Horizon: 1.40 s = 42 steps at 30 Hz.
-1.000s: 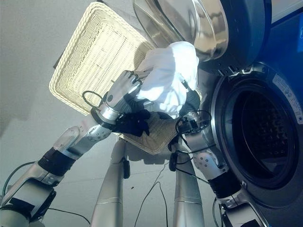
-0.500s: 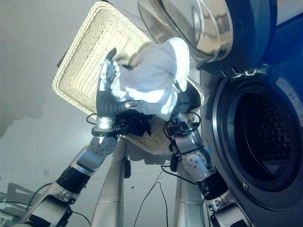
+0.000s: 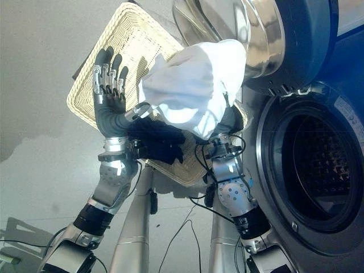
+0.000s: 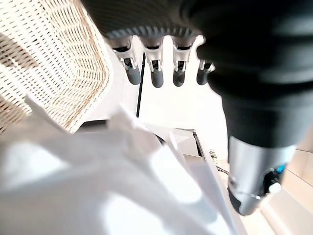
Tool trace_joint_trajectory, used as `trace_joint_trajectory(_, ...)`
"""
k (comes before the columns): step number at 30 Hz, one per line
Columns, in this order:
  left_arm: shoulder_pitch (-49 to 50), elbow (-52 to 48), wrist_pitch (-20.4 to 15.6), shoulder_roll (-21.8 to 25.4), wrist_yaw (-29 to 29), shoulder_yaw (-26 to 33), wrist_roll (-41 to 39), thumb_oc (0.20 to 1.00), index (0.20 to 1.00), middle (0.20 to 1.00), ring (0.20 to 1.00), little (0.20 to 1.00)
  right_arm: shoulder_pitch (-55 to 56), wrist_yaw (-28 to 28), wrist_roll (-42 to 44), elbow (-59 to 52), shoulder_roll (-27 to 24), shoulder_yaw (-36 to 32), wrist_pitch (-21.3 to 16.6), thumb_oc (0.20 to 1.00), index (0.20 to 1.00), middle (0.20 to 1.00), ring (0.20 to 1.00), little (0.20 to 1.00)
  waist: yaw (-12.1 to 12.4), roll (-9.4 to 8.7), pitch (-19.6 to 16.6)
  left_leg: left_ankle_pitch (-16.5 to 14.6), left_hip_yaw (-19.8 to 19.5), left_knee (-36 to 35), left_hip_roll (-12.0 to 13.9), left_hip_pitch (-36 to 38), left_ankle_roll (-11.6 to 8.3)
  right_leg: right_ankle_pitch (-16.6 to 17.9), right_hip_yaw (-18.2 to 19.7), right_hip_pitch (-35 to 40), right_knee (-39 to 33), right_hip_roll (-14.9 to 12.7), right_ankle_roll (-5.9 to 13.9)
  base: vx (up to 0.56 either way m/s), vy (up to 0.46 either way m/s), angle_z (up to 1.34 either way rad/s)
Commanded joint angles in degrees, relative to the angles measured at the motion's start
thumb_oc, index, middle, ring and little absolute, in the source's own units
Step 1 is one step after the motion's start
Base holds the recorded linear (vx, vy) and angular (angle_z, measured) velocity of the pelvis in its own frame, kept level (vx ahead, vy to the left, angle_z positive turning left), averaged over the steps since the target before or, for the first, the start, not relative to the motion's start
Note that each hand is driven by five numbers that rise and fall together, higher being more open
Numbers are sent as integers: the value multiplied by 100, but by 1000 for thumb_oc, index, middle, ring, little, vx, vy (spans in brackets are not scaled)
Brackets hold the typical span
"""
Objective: Put the clothes into the washing machine.
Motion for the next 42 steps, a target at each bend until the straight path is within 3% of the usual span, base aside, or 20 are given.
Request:
trace_joint_trajectory(1, -176, -428, -414, 24, -9, 201, 87, 1000, 1000, 1000, 1000, 1000, -91, 675, 388, -610, 34, -254, -347, 200, 200, 200, 200, 200, -171, 152, -57, -640, 333, 597, -437, 30, 166, 1952, -281, 541, -2283, 244, 684, 0, 0, 0)
trace_joint_trajectory(10, -272, 283, -459, 280, 392, 458, -108, 1000, 1000, 1000, 1000, 1000, -110, 1112, 978, -16, -217, -772, -653, 200, 200, 200, 200, 200, -197, 152, -57, -691, 375, 663, -393, 70, 124, 1942, -277, 580, -2252, 223, 700, 0, 0, 0)
trace_joint_trajectory(18, -529, 1477, -416, 552, 1017, 454, -212, 1000, 1000, 1000, 1000, 1000, -156, 1261, 1235, 1443, -762, -940, -85, 200, 200, 200, 200, 200, -262, 135, -57, -711, 428, 720, -328, 99, 60, 1935, -232, 596, -2226, 228, 721, 1, 8, 0)
trace_joint_trajectory(22, -574, 1800, -466, 607, 1091, 432, -231, 1000, 1000, 1000, 1000, 1000, -150, 1334, 1412, 1908, -893, -980, 19, 200, 200, 200, 200, 200, -277, 133, -57, -710, 439, 713, -314, 108, 55, 1936, -215, 605, -2236, 247, 720, 0, 9, 0)
trace_joint_trajectory(27, -833, 2776, -685, 716, 1383, 328, -375, 1000, 1000, 1000, 1000, 1000, -172, 1478, 1873, 3597, -1266, -968, 415, 200, 200, 200, 200, 200, -347, 127, -57, -679, 513, 660, -240, 90, 29, 1951, -159, 573, -2272, 309, 700, -3, 47, -3)
trace_joint_trajectory(32, -958, 3056, -750, 854, 1493, 260, -469, 1000, 1000, 1000, 1000, 1000, -92, 1406, 2081, 4248, -1418, -899, 569, 200, 200, 200, 200, 200, -398, 111, -57, -660, 563, 637, -205, 60, 23, 1963, -111, 535, -2301, 347, 667, -1, 42, -8)
trace_joint_trajectory(39, -1115, 3298, -798, 858, 1564, 204, -476, 1000, 1000, 1000, 1000, 1000, -140, 1147, 2211, 4854, -1424, -1036, 412, 200, 200, 200, 200, 200, -413, 131, -57, -663, 575, 661, -196, 23, 27, 1931, -77, 497, -2275, 375, 633, 0, 23, -6)
trace_joint_trajectory(41, -1199, 3422, -798, 887, 1568, 180, -533, 1000, 1000, 1000, 1000, 1000, -241, 792, 2365, 5150, -1430, -1228, 233, 200, 200, 200, 200, 200, -413, 137, -57, -674, 570, 666, -188, 29, 23, 1917, -60, 507, -2273, 387, 623, 0, 0, 0)
trace_joint_trajectory(42, -1221, 3476, -777, 886, 1586, 177, -518, 1000, 1000, 1000, 1000, 1000, -271, 584, 2446, 5271, -1453, -1369, -29, 200, 200, 200, 200, 200, -407, 140, -57, -679, 569, 684, -182, 28, 23, 1905, -60, 512, -2254, 389, 622, 0, 0, 0)
